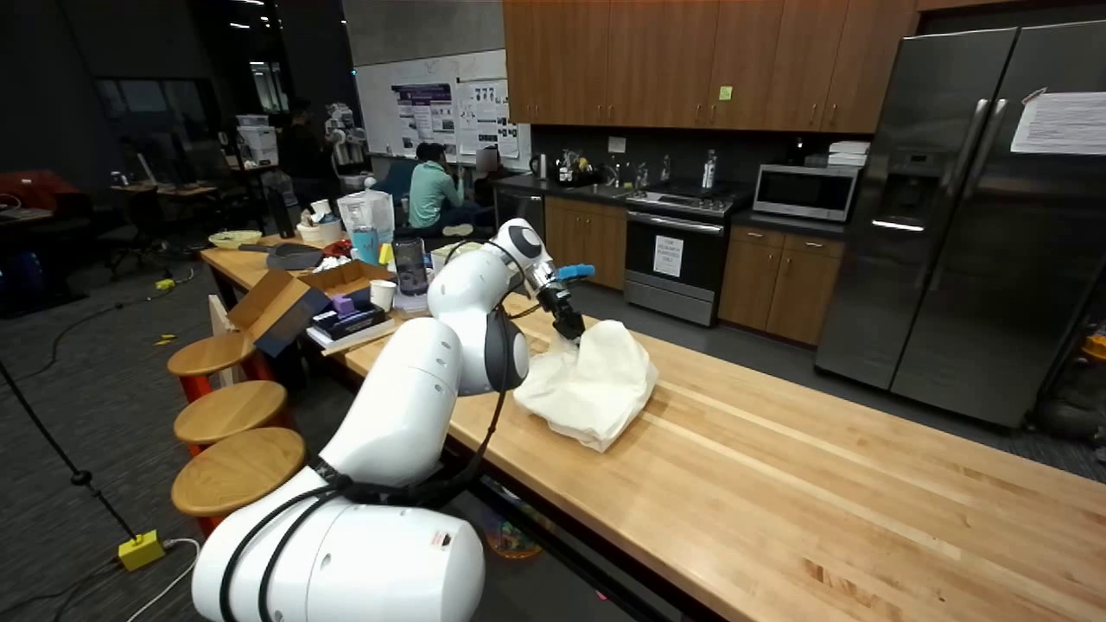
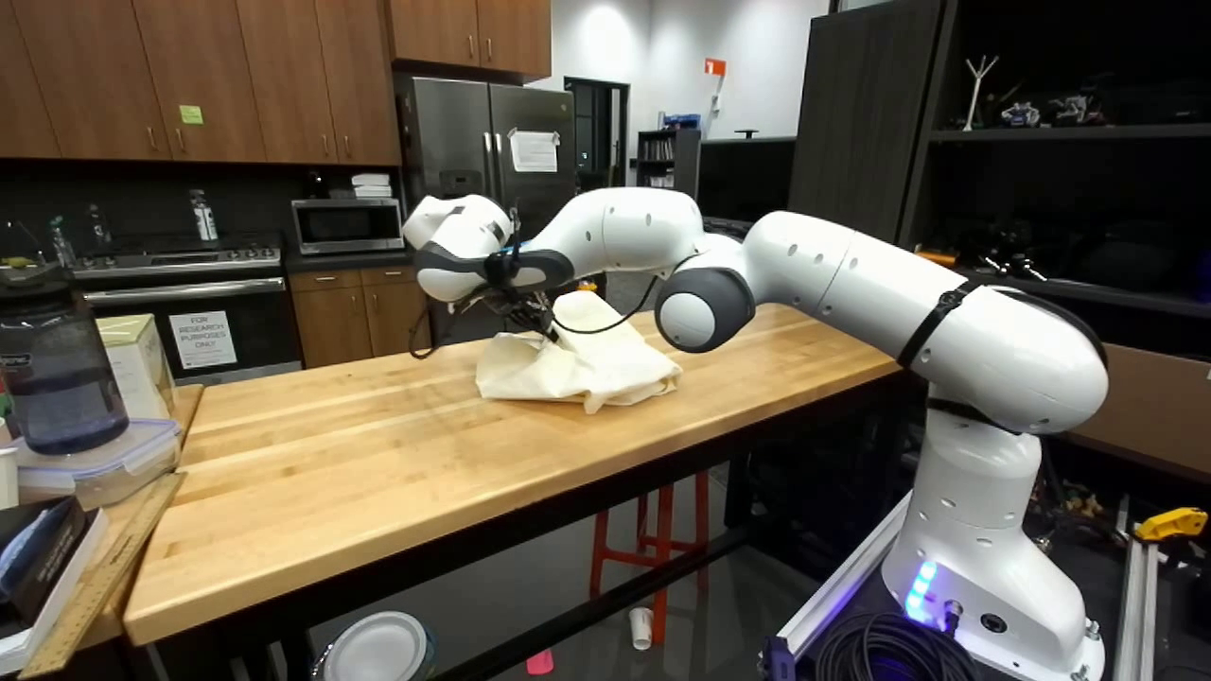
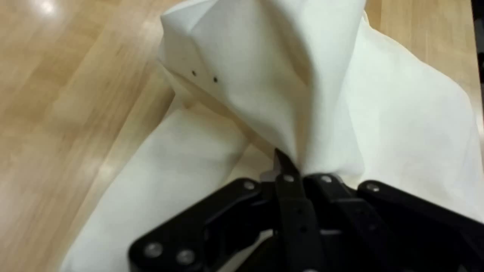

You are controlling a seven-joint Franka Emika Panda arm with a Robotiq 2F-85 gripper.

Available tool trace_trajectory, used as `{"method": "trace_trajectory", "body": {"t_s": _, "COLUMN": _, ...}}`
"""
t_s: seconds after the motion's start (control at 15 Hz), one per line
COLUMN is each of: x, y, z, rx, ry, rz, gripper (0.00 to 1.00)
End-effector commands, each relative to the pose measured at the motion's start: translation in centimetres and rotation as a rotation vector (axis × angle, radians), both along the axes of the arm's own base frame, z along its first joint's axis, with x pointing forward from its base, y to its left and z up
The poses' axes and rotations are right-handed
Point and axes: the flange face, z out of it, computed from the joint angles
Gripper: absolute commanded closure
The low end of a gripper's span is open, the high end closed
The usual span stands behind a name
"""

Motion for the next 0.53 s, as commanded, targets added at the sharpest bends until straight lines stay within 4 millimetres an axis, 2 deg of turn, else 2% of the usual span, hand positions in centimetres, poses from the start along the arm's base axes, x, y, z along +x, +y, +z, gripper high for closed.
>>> {"method": "trace_trajectory", "body": {"t_s": 0.0, "x": -2.0, "y": 6.8, "z": 1.2, "rx": -0.078, "ry": 0.013, "rz": 0.193, "gripper": 0.99}}
{"method": "trace_trajectory", "body": {"t_s": 0.27, "x": -4.4, "y": 13.7, "z": 3.0, "rx": -0.124, "ry": 0.002, "rz": 0.386, "gripper": 0.99}}
{"method": "trace_trajectory", "body": {"t_s": 0.4, "x": -4.7, "y": 15.2, "z": 3.6, "rx": -0.150, "ry": -0.008, "rz": 0.447, "gripper": 0.99}}
{"method": "trace_trajectory", "body": {"t_s": 0.47, "x": -4.3, "y": 14.9, "z": 3.6, "rx": -0.165, "ry": -0.012, "rz": 0.464, "gripper": 0.99}}
